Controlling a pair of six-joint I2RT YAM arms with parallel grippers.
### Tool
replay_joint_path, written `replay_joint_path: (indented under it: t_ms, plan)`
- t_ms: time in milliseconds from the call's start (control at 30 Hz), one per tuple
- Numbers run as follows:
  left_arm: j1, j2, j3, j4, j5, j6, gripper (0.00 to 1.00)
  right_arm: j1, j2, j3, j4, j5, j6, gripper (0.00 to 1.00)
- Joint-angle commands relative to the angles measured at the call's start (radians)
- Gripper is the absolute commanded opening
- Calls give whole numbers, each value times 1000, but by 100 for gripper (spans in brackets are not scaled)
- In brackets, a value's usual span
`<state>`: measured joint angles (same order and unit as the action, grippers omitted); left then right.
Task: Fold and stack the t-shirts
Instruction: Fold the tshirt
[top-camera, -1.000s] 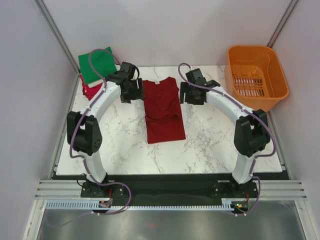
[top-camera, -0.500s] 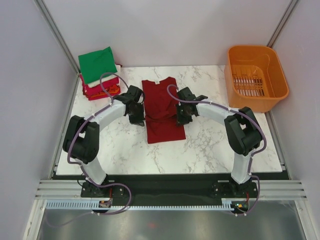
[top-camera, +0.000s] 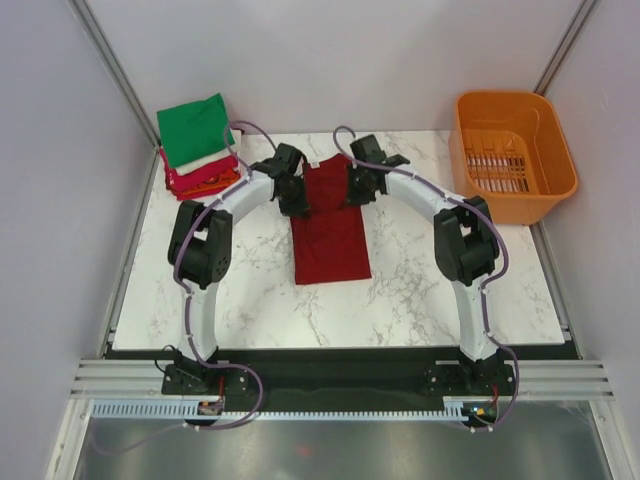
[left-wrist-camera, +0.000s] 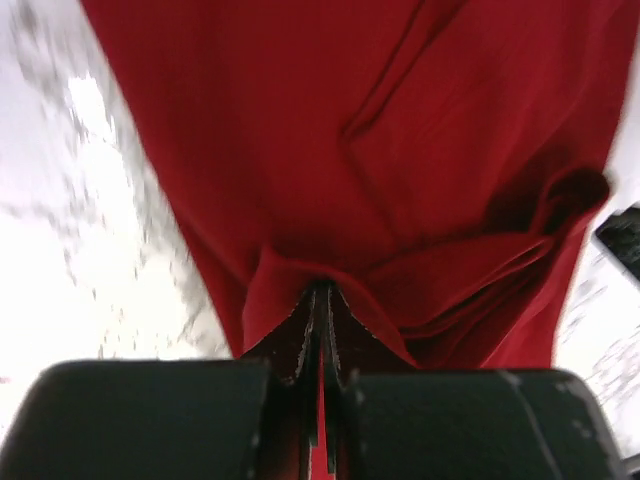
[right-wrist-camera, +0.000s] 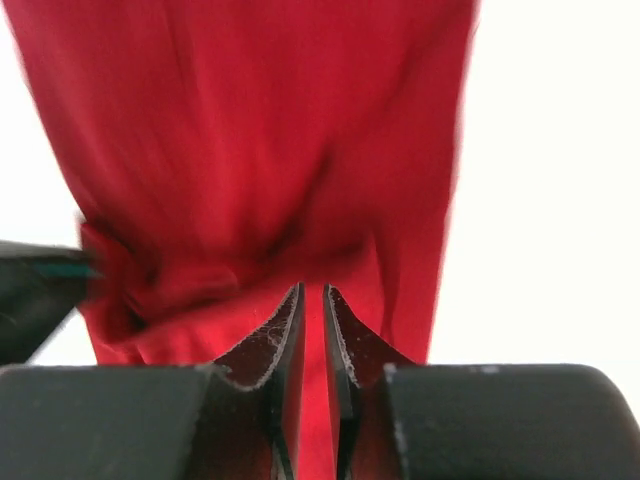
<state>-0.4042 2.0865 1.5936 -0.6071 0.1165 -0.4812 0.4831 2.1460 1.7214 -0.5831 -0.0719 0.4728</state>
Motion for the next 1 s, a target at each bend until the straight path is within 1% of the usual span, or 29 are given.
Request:
replay_joint_path:
  t_ms: [0, 33, 67, 100, 133, 167, 200, 233, 267, 300, 333, 367, 400, 433, 467, 500, 533, 567, 600, 633, 667, 700, 767, 800, 867, 900, 933, 967]
  plan:
    - [25, 55, 170, -13, -9, 7, 3, -60, 60, 186, -23, 53, -5, 21]
    - [31, 69, 239, -37, -23, 7, 3, -80, 99, 258, -27, 66, 0, 21]
    - [37, 96, 276, -55, -55, 3, 5, -87, 121, 291, -35, 66, 7, 21]
    - [56, 112, 346, -75, -57, 0, 7, -103, 141, 325, -65, 82, 12, 22]
    - [64, 122, 376, -91, -51, 3, 11, -110, 165, 367, -82, 80, 12, 24]
    - [70, 127, 402, -126, -45, 6, 16, -113, 163, 363, -95, 78, 10, 28]
    - [74, 113, 416, -135, -52, 10, 26, -113, 146, 340, -93, 87, 4, 32]
    - [73, 95, 402, -138, -61, 15, 31, -112, 91, 260, -81, 95, 1, 37]
    - [73, 71, 384, -137, -77, 22, 39, -112, 54, 206, -43, 96, 3, 51]
    - [73, 28, 338, -138, -86, 27, 54, -112, 13, 146, -15, 84, 3, 63]
    - [73, -5, 304, -138, -90, 26, 61, -112, -76, 15, 15, 77, 4, 73]
    - [73, -35, 266, -138, -97, 23, 68, -107, -118, -46, 40, 73, 9, 87]
    - [70, -66, 182, -138, -100, 7, 72, -104, -155, -101, 70, 73, 12, 92]
    - [67, -135, 139, -135, -103, -5, 72, -101, -219, -197, 80, 26, 12, 94]
    - [61, -166, 93, -132, -106, -17, 72, -98, -245, -242, 84, 12, 13, 95]
    - [41, -202, 0, -129, -113, -23, 72, -97, -294, -285, 89, -3, 15, 95]
    - [28, -268, -50, -126, -113, -30, 72, -94, -319, -375, 97, -38, 13, 94]
    - [18, -308, -99, -123, -113, -48, 72, -94, -345, -420, 103, -45, 13, 93]
    - [1, -345, -206, -123, -113, -48, 72, -90, -371, -465, 118, -55, 13, 93]
    - [-7, -423, -262, -123, -113, -48, 72, -90, -421, -544, 130, -81, 15, 91]
    - [-11, -463, -318, -74, -77, -101, 76, -92, -445, -578, 144, -89, 15, 91]
    - [-22, -501, -433, -34, -57, -118, 78, -89, -487, -642, 155, -97, 16, 90]
    - [-33, -616, -539, 4, -12, -172, 81, -87, -517, -703, 189, -146, 20, 89]
    - [-45, -649, -631, 27, -3, -192, 82, -83, -526, -726, 195, -157, 21, 89]
    - [-65, -707, -711, 114, 26, -226, 83, -78, -523, -793, 235, -190, 32, 86]
    - [-67, -718, -777, 150, 38, -229, 83, -75, -512, -815, 253, -203, 35, 85]
    - [-68, -724, -806, 237, 64, -231, 83, -75, -505, -847, 270, -216, 38, 84]
    - [-68, -727, -832, 269, 99, -240, 83, -74, -494, -856, 307, -232, 44, 83]
